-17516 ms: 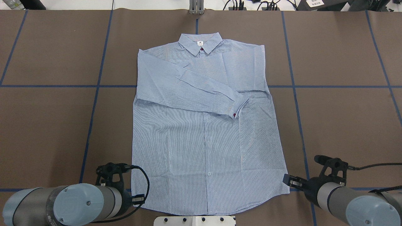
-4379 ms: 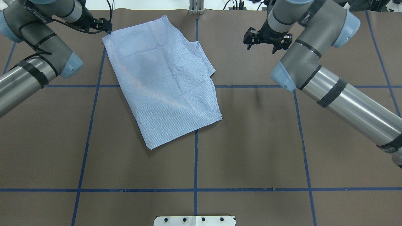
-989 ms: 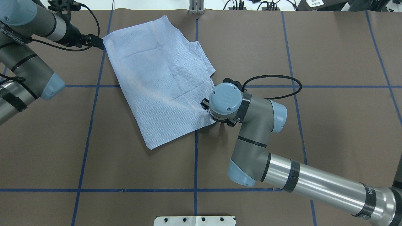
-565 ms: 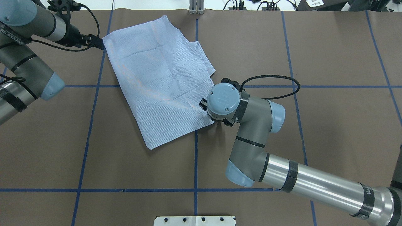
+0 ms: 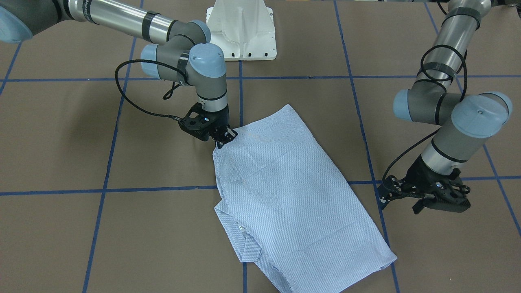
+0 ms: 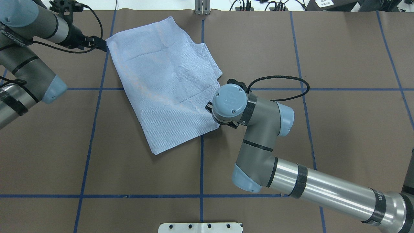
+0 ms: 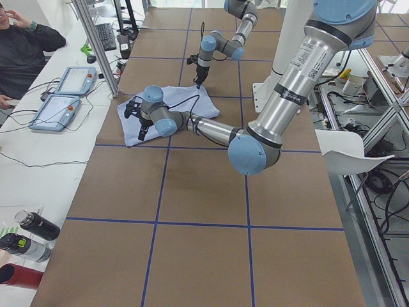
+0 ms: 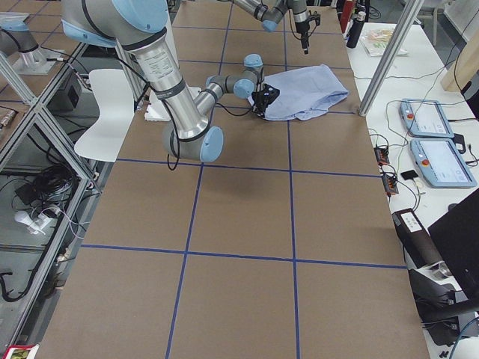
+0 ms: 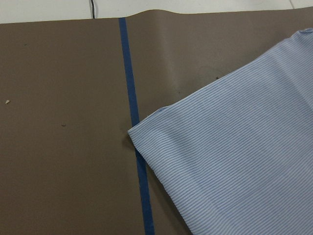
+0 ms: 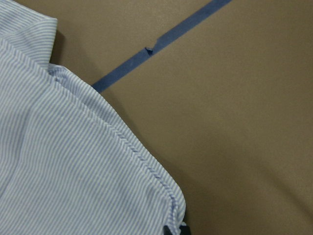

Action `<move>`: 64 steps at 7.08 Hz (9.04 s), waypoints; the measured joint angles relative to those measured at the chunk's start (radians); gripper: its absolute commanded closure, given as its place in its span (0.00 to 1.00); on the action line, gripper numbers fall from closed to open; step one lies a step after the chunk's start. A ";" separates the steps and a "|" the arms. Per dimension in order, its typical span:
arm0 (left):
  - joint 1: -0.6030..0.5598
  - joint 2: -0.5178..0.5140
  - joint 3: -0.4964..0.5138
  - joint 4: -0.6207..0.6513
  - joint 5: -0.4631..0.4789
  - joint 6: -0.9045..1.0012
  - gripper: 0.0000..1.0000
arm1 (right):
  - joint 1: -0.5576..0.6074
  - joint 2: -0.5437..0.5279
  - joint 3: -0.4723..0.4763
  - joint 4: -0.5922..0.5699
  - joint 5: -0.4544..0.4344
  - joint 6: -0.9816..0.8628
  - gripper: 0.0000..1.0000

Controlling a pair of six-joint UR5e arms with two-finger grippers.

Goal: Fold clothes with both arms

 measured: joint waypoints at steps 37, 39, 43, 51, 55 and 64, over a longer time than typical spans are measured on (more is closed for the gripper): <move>0.365 -0.006 -0.629 0.481 0.138 -0.674 1.00 | 0.032 -0.035 0.359 -0.342 -0.196 -0.091 1.00; 0.341 -0.075 -0.464 0.459 0.168 -0.605 1.00 | 0.075 0.043 0.139 -0.210 -0.186 -0.147 1.00; 0.331 -0.135 -0.168 0.264 0.221 -0.517 0.10 | 0.106 0.132 -0.117 -0.062 -0.162 -0.234 0.01; 0.052 0.026 -0.415 0.475 -0.025 0.121 0.00 | 0.533 -0.014 -0.026 -0.175 0.397 -1.001 0.00; -0.283 0.276 -0.497 0.613 -0.115 0.769 0.00 | 0.884 -0.376 0.071 -0.178 0.545 -1.707 0.00; -0.544 0.658 -0.475 0.607 -0.335 0.890 0.00 | 1.074 -0.865 0.290 -0.086 0.594 -1.847 0.00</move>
